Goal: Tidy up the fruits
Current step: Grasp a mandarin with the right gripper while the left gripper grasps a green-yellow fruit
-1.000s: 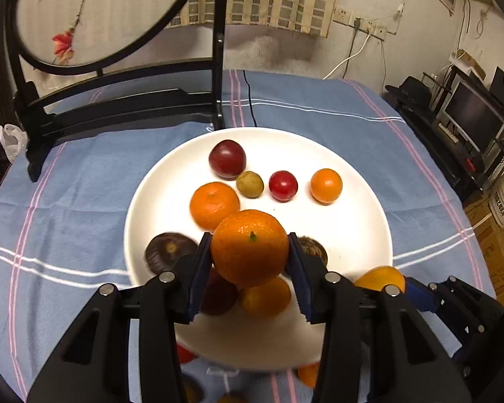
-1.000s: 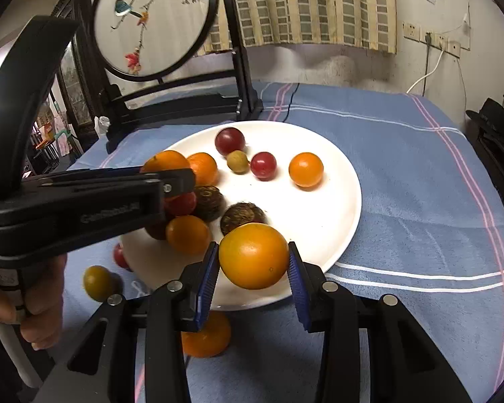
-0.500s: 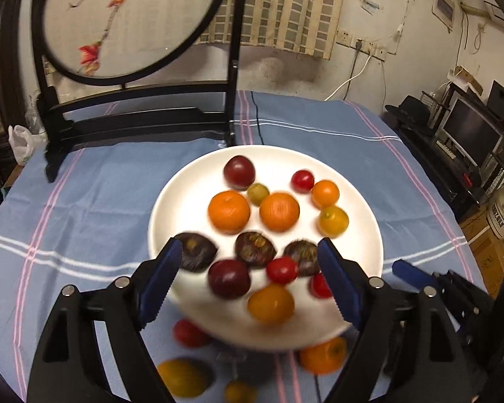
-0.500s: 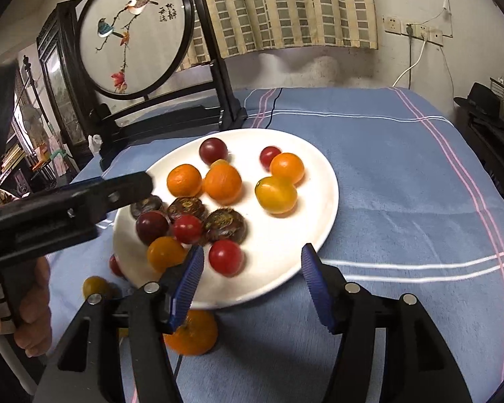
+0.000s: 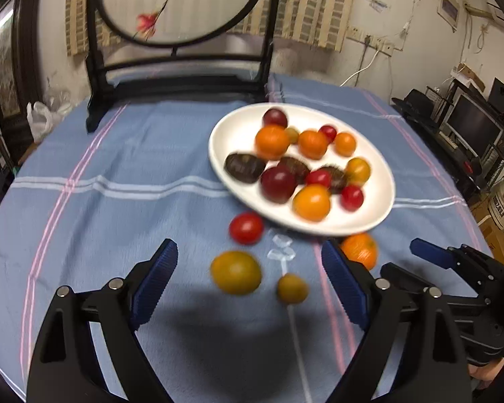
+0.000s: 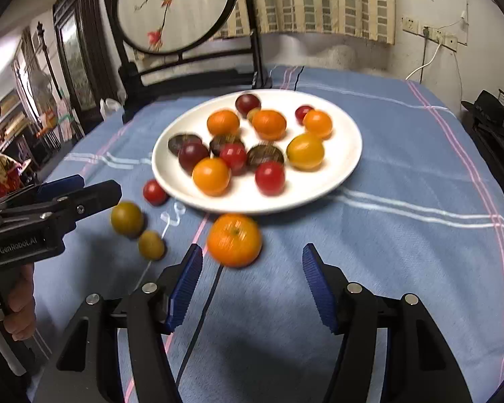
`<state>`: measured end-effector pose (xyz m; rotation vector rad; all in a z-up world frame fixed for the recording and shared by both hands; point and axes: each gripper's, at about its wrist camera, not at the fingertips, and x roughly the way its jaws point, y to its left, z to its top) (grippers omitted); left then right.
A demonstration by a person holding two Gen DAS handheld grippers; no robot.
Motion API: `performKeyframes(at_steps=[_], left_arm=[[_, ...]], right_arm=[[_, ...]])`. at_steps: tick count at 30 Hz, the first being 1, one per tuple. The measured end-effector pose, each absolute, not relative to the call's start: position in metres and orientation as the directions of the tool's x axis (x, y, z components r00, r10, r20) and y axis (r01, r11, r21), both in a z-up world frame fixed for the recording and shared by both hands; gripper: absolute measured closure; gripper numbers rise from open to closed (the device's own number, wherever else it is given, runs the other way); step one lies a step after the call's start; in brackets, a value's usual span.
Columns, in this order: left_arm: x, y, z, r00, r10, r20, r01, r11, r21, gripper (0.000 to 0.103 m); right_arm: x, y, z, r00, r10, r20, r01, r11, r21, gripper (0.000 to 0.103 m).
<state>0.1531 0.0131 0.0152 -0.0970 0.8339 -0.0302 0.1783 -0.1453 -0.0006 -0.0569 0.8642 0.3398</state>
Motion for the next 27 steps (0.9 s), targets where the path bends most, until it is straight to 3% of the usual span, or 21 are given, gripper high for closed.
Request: performKeyframes(at_steps=[3,9,11,12,13,25,27], left_arm=[[0.151,0.021,0.005,0.675,-0.017,-0.738,-0.043,0.997,-0.063,0.018],[0.155,0.034,-0.002,0.648,-0.076,-0.758,-0.036,0.991,-0.131,0.018],[0.157,0.038,-0.004,0.641,-0.085,-0.763,-0.042,0.989,-0.145,0.018],[0.158,0.04,-0.004,0.639,-0.086,-0.765,-0.05,0.987,-0.153,0.018],[0.158,0.043,-0.005,0.634,-0.09,-0.768,-0.057,0.985,-0.163,0.018],[0.156,0.034,-0.014,0.59,-0.091,-0.802,-0.003,0.993,-0.115,0.018],[0.156,0.03,-0.018,0.582,-0.08,-0.809,0.003,0.995,-0.096,0.025]], right_arm=[[0.178,-0.134,-0.008,0.579,0.253,-0.775,-0.319,0.945,0.071,0.04],[0.195,-0.112,-0.021,0.56,0.222,-0.798,-0.318,0.947,0.04,0.04],[0.202,-0.106,-0.027,0.554,0.199,-0.809,-0.308,0.951,0.024,0.046],[0.205,-0.104,-0.029,0.563,0.169,-0.809,-0.287,0.958,0.0,0.058],[0.206,-0.105,-0.03,0.573,0.143,-0.807,-0.271,0.962,-0.022,0.059],[0.175,-0.136,-0.012,0.595,0.243,-0.766,-0.285,0.955,0.082,0.06],[0.174,-0.141,-0.014,0.587,0.253,-0.769,-0.279,0.955,0.101,0.06]])
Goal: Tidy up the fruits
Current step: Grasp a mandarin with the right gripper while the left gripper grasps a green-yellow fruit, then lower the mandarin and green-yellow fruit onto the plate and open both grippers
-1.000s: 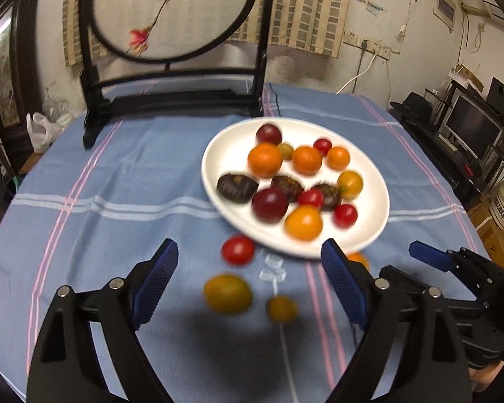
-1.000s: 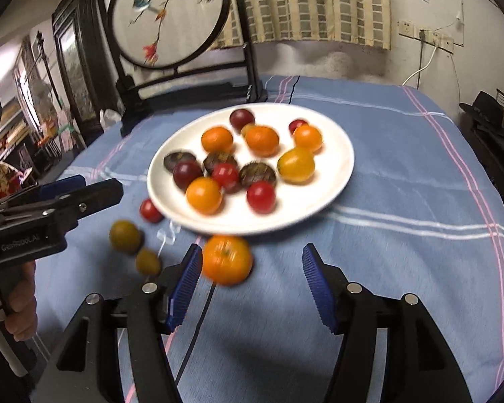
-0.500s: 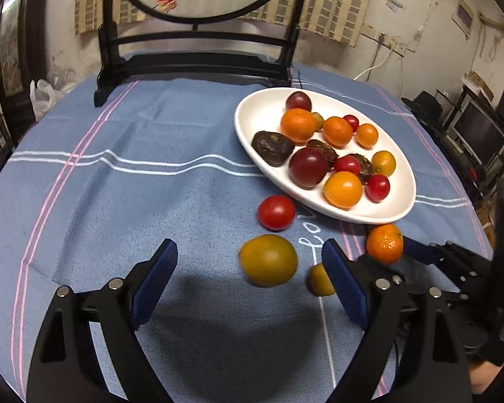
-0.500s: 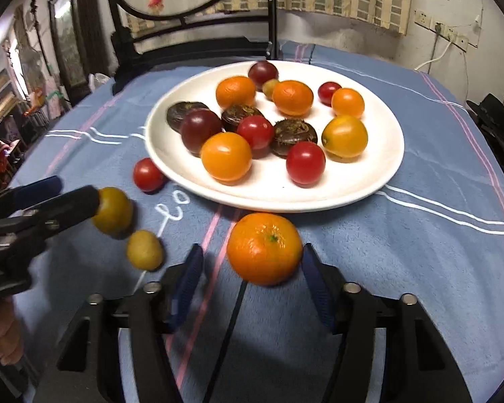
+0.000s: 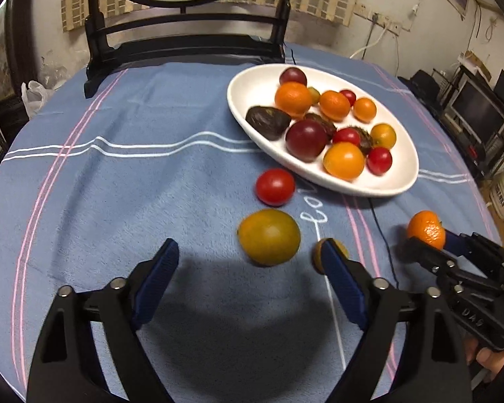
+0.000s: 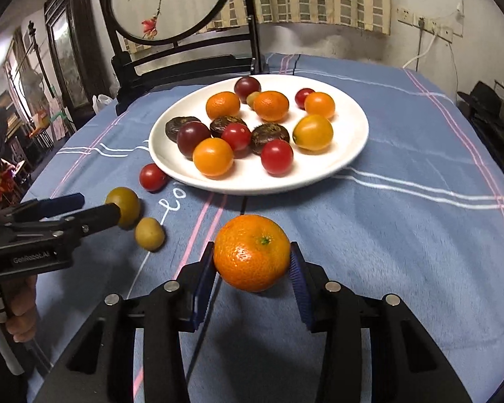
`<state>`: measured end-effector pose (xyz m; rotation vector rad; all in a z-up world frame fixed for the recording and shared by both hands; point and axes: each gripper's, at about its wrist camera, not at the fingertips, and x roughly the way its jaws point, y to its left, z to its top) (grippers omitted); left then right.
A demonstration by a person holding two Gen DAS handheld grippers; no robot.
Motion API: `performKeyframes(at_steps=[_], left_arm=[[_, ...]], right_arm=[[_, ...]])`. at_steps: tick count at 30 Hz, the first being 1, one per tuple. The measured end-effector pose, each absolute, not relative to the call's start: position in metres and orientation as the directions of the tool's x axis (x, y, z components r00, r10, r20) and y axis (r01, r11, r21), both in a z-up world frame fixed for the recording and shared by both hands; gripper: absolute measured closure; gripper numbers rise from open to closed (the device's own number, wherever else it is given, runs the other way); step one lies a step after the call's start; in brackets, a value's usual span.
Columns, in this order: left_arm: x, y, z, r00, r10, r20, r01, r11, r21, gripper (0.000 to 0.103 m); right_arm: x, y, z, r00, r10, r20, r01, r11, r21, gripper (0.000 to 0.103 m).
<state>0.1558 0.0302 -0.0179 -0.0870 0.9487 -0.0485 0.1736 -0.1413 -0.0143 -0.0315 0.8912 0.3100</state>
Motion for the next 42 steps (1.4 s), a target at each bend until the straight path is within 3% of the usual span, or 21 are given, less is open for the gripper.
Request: performKeyframes(at_steps=[3,6,10,15,26,42], left_arm=[[0.159,0.029,-0.025,0.568,-0.082,-0.819,0.007,0.995,-0.096,0.038],[0.168,0.032,-0.034,0.539,-0.156,-0.828,-0.001,0.983,-0.185,0.047],[0.169,0.017,-0.036,0.56,-0.151,-0.815,0.046,0.987,-0.151,0.063],[0.164,0.01,-0.031,0.558,-0.14,-0.818,0.056,0.99,-0.131,0.063],[0.143,-0.002,0.031,0.677,-0.132,-0.724,0.083,0.991,-0.104,0.063],[0.202,-0.027,0.054,0.697,-0.095,-0.71,0.088,0.995,-0.047,0.063]], right_arm=[[0.174,-0.145,-0.014,0.582,0.273,-0.766,-0.276,0.952,0.13,0.06],[0.173,-0.143,-0.013,0.582,0.288,-0.761,-0.288,0.948,0.138,0.06],[0.172,-0.139,-0.015,0.572,0.296,-0.765,-0.304,0.943,0.137,0.06],[0.168,-0.14,-0.008,0.591,0.303,-0.748,-0.309,0.941,0.137,0.06],[0.156,-0.144,0.03,0.657,0.33,-0.678,-0.331,0.934,0.134,0.06],[0.206,-0.141,0.06,0.71,0.298,-0.638,-0.343,0.938,0.056,0.06]])
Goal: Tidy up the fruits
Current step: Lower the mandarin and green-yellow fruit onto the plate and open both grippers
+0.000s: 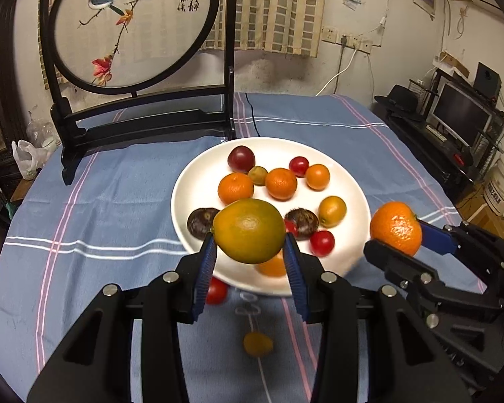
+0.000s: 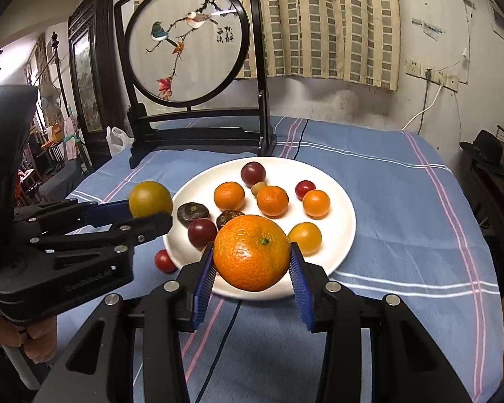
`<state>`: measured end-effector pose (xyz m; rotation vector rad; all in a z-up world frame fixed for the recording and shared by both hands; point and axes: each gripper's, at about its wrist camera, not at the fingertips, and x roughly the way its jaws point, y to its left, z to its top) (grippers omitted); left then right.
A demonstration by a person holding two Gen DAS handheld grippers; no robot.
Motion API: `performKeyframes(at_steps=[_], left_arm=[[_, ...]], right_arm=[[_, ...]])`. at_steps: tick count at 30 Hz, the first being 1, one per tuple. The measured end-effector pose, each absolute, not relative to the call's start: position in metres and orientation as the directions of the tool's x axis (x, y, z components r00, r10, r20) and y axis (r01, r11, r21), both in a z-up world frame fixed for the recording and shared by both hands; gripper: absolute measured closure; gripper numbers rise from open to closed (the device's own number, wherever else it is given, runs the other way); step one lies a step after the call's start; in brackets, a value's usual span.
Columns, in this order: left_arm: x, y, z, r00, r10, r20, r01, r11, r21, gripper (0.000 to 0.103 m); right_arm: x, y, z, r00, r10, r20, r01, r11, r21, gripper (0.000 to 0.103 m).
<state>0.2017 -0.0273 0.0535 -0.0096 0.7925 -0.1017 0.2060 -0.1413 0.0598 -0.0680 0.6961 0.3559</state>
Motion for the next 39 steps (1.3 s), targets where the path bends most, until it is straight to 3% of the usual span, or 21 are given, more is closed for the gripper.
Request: performKeyframes(at_steps=[14,39], left_arm=[[0.252,-0.029,0.016,0.638,-0.07,-0.767,0.052,0.998,-0.047,0.063],[0.291,-0.044,0.012,0.631,-0.063,-0.773,0.055,0.998,-0.037,0.063]], right_arm=[[0.245,-0.144,0.024,0.658,0.29,-0.695,-0.326,0.942,0.084,0.06],[0.275,-0.125,0.007,0.654,0.296,-0.696,-0.344,0.936,0.075,0.059]])
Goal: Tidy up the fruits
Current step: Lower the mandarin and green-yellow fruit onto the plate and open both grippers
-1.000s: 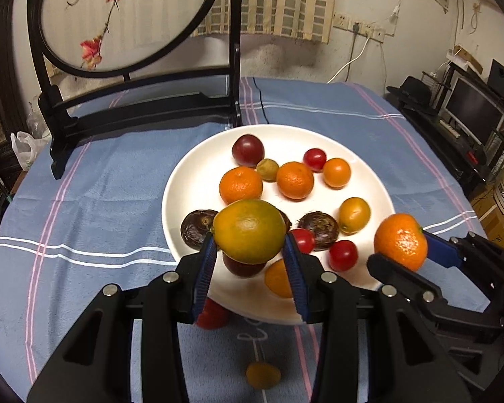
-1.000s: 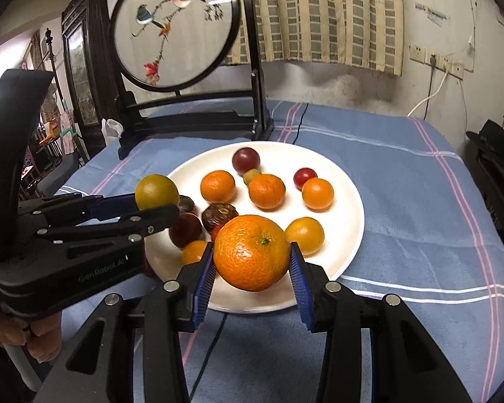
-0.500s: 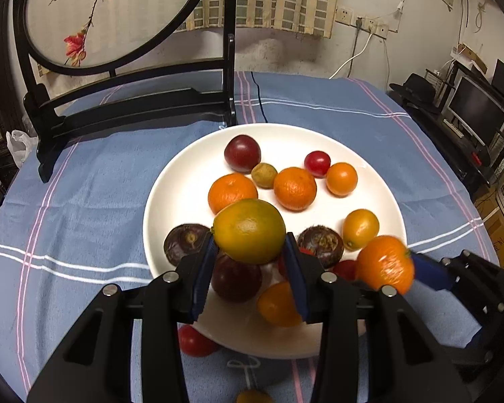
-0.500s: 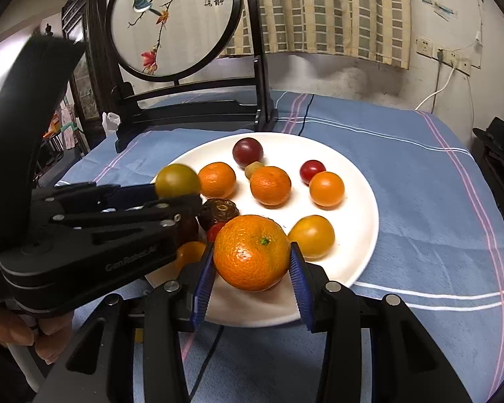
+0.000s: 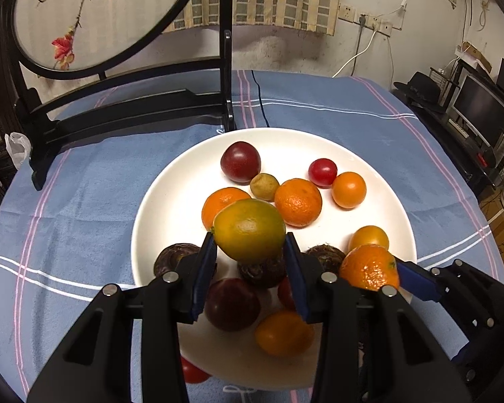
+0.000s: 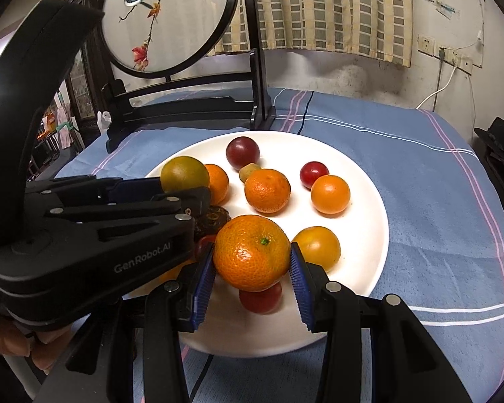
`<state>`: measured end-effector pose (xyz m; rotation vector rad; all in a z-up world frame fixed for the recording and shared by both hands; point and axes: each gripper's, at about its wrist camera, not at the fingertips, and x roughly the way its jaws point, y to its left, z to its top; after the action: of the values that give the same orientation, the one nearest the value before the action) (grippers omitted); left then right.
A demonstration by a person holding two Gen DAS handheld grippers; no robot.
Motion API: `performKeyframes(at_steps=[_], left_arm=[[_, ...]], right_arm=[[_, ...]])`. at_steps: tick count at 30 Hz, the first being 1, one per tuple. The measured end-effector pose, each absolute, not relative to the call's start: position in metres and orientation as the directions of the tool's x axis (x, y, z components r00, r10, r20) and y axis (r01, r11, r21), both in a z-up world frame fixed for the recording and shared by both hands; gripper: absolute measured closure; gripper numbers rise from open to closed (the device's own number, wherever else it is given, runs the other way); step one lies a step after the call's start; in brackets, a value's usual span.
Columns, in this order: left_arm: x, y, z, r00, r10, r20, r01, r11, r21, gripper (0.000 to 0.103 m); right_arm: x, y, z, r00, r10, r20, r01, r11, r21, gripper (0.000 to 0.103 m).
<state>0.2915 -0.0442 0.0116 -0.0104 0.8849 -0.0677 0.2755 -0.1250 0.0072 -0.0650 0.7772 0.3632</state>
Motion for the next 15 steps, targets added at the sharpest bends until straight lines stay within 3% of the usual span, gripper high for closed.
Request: performKeyframes(at_steps=[1,2,3,4,15], left_arm=[[0.293,-0.044,0.011,0.629,-0.068,-0.775,0.054,0.998,-0.044,0.06],[0.293,-0.044,0.012,0.634,-0.067,-0.771,0.048,0.998,-0.047,0.046],[0.291,-0.042,0.015,0.652,-0.051,-0.757,0.03,0.999,-0.042,0.04],[0.288,-0.041,0.018,0.666,-0.041,-0.745,0.019,0.999,-0.037,0.034],[0.236,-0.006,0.046,0.707,-0.011,-0.707,-0.027,0.999,-0.042,0.022]], right_arm=[[0.277,-0.126,0.007,0.654,0.301,-0.694,-0.343,0.936,0.082,0.057],[0.278,-0.128,0.006,0.655,0.305,-0.691,-0.338,0.936,0.093,0.048],[0.278,-0.13,0.006,0.661,0.305,-0.685,-0.331,0.939,0.098,0.037],[0.276,-0.133,0.007,0.673,0.301,-0.676,-0.319,0.942,0.102,0.035],[0.25,-0.144,0.033,0.694,0.311,-0.649,-0.327,0.94,0.101,0.032]])
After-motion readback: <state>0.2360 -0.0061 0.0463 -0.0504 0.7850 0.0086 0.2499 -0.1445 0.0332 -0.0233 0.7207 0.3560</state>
